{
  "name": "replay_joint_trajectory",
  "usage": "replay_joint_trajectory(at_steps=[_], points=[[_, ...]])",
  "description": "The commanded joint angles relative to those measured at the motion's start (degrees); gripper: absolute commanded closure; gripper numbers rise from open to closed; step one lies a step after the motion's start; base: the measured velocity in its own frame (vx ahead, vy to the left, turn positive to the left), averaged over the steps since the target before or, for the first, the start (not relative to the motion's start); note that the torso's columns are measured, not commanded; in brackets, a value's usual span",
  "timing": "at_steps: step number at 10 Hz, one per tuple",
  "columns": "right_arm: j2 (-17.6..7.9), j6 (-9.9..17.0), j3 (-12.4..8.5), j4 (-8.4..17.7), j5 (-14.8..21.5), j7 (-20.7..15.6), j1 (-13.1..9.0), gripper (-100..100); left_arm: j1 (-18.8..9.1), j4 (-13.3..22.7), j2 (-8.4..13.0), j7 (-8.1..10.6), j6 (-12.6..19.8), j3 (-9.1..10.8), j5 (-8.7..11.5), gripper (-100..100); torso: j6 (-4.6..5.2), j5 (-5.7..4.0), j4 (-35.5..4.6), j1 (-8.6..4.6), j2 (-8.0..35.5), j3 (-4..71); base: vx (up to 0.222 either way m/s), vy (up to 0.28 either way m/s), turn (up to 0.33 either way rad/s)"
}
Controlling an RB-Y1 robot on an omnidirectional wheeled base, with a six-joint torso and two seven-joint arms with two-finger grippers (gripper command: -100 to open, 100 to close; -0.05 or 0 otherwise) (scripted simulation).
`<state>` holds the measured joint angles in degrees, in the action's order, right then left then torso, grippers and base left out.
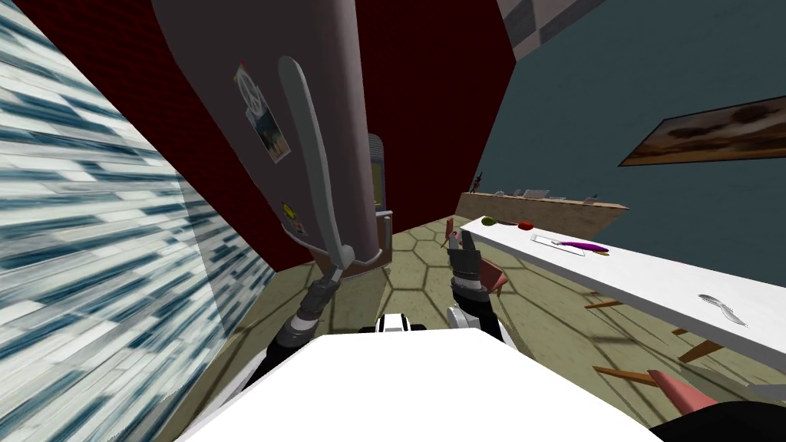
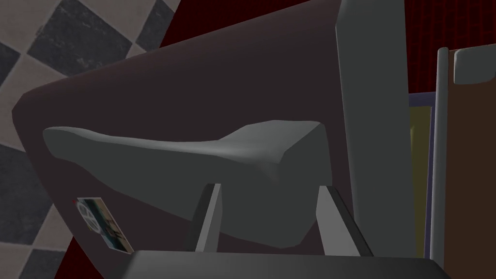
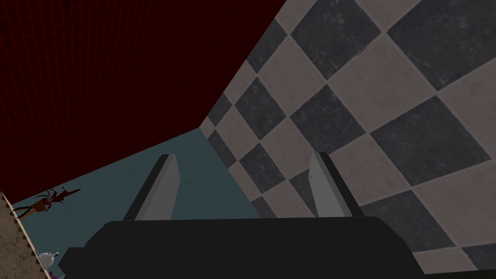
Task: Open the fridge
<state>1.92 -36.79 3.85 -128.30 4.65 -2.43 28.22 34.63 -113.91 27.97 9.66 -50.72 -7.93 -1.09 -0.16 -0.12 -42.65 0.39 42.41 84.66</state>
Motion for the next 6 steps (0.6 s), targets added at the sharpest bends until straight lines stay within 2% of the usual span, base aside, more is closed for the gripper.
replay_joint_trajectory(at_steps=[1,2,3,4,5,6], points=[[0.0,0.0,0.0,0.0,0.0,0.0,0.0,0,0.8,-1.4,2.1,1.35,-2.8,-1.32,-0.7,100,-0.03,-0.07,0.0,-0.06,-0.3,0.2,-0.078,0.209,0.034],[0.0,0.0,0.0,0.0,0.0,0.0,0.0,0,2.0,-2.4,3.3,2.01,-4.4,-2.61,-1.4,100,-0.07,-0.06,0.0,0.09,-0.4,0.3,-0.110,0.239,0.099],[0.0,0.0,0.0,0.0,0.0,0.0,0.0,0,2.0,-2.4,3.3,2.01,-4.4,-2.61,-1.4,100,-0.05,-0.04,0.0,0.13,-0.2,0.2,-0.098,0.217,0.032],[0.0,0.0,0.0,0.0,0.0,0.0,0.0,0,3.3,-3.5,4.5,2.66,-5.9,-3.90,-2.1,100,-0.01,-0.06,-0.1,0.08,-0.3,0.3,-0.061,0.238,0.028],[0.0,0.0,0.0,0.0,0.0,0.0,0.0,0,5.5,-5.2,5.7,3.05,-3.9,-3.16,-1.8,-100,-0.04,-0.10,-0.1,0.16,-0.4,0.4,-0.009,0.102,0.101],[0.0,0.0,0.0,0.0,0.0,0.0,0.0,0,6.3,-6.6,6.3,3.34,-3.5,-2.77,-1.6,-100,0.07,-0.05,0.2,-0.45,-0.6,0.4,0.033,-0.035,0.099]])
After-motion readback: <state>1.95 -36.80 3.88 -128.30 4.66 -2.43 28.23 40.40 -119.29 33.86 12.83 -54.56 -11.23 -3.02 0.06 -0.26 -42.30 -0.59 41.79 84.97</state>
